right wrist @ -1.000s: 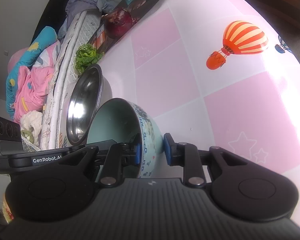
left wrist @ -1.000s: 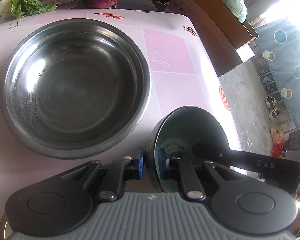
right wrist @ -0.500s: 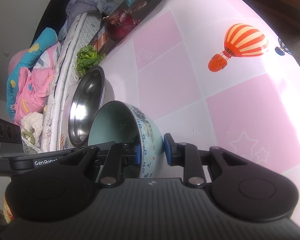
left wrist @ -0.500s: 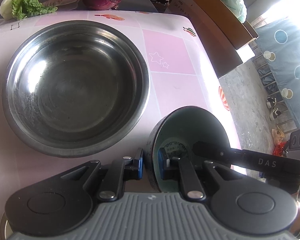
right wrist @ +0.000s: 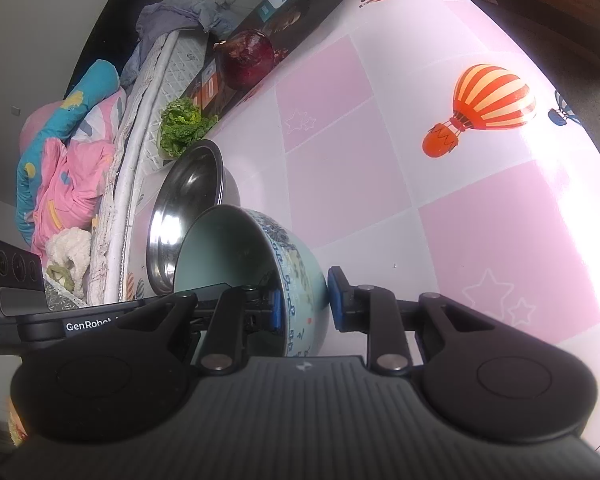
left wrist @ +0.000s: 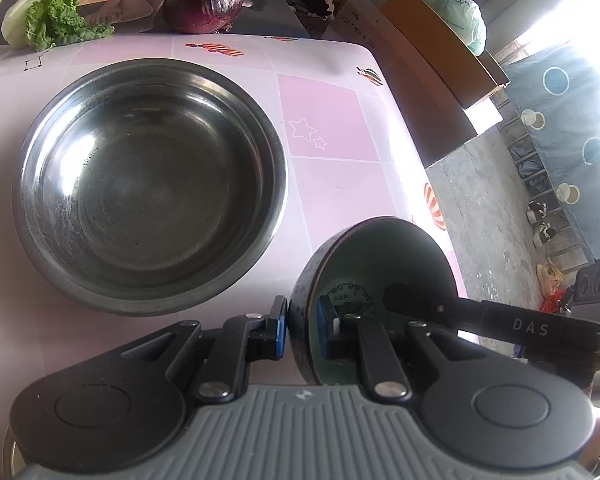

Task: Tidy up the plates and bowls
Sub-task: 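Carry the teal bowl with both grippers and lower it into the stainless bowl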

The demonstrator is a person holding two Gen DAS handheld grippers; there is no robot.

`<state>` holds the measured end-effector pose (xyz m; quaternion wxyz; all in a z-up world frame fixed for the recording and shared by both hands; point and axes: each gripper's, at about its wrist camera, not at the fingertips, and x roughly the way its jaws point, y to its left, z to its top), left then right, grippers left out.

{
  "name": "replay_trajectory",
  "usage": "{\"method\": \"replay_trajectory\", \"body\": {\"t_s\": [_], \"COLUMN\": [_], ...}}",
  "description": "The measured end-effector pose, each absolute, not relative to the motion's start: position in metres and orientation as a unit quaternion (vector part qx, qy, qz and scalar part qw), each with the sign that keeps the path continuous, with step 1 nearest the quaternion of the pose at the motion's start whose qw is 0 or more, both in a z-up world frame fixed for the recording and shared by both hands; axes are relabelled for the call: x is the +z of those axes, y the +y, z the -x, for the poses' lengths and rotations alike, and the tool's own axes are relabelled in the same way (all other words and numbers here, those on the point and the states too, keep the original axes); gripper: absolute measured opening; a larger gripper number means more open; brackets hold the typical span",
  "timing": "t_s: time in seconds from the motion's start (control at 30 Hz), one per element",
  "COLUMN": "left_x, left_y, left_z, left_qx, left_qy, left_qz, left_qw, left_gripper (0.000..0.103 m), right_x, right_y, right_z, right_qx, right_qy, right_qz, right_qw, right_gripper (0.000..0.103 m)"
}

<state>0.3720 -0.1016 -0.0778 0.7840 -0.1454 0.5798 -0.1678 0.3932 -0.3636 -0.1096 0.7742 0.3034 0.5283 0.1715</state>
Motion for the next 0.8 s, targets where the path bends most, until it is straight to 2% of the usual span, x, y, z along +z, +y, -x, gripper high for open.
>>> {"method": "replay_trajectory", "body": {"t_s": [0.8], "left_x": [-0.031], "left_y": [-0.06], "left_z": [-0.359], "left_qx": [-0.16], "left_qy": [0.539], "left_qz": [0.177], "left_qw": [0.808], "left_gripper": [0.015], "right_x": [-0.057], "right_y": [-0.332], "right_z": [-0.399], "right_qx": [0.194], "right_qy": [0.505], "right_qz": [-0.284], "right_qw": [0.792], "right_gripper": [0.022]}}
